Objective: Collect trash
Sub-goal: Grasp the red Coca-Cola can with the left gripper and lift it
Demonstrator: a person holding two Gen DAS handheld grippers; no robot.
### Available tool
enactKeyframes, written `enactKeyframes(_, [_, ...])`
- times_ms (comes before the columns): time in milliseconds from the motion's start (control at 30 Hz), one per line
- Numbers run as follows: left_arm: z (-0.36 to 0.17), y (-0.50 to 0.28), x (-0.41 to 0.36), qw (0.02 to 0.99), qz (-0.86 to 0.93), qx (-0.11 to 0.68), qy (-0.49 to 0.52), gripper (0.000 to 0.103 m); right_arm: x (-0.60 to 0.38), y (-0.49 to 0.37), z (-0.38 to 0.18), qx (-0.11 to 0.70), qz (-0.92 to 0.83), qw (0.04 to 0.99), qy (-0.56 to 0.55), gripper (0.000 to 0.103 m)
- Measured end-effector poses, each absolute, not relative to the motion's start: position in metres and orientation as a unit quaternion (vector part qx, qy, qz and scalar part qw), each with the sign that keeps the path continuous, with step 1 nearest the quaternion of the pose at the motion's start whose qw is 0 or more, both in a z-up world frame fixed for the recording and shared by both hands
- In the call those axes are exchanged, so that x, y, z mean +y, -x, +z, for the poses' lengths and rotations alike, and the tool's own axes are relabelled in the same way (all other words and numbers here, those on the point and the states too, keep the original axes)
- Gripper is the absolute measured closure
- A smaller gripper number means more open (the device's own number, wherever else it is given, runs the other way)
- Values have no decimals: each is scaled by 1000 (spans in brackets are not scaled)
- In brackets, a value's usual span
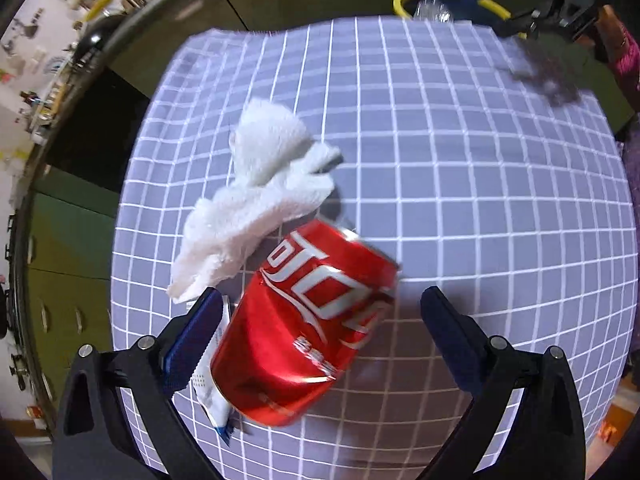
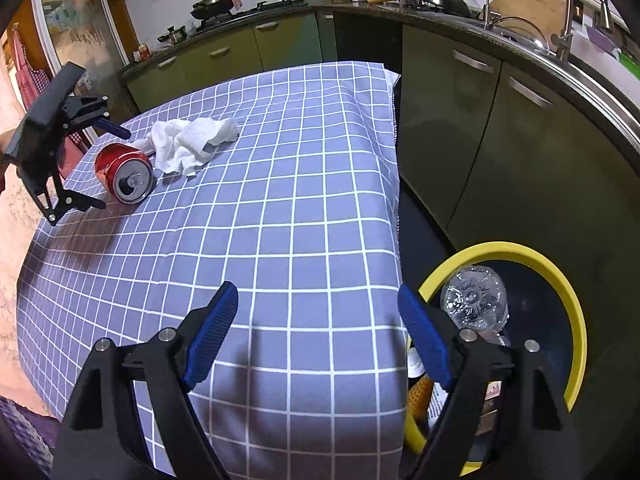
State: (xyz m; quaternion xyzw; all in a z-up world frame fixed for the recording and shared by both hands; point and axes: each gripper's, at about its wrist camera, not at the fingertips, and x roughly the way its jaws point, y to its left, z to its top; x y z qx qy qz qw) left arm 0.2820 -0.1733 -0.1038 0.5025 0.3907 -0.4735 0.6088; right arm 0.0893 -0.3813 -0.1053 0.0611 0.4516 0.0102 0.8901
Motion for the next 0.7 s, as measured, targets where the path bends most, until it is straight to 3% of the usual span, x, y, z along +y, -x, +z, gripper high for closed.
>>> enactKeyframes(167, [-113, -300, -175, 584, -482, 421, -499, 8, -381, -98, -106, 461, 15, 885, -62, 25])
enactKeyframes(500, [-131, -298, -157, 579, -473, 491, -447, 33, -370, -106, -106, 466, 44, 882, -53, 25])
enactKeyframes(700, [-129, -279, -151, 632, -433, 517, -381, 32, -370, -92, -100, 455, 56, 887, -53, 25])
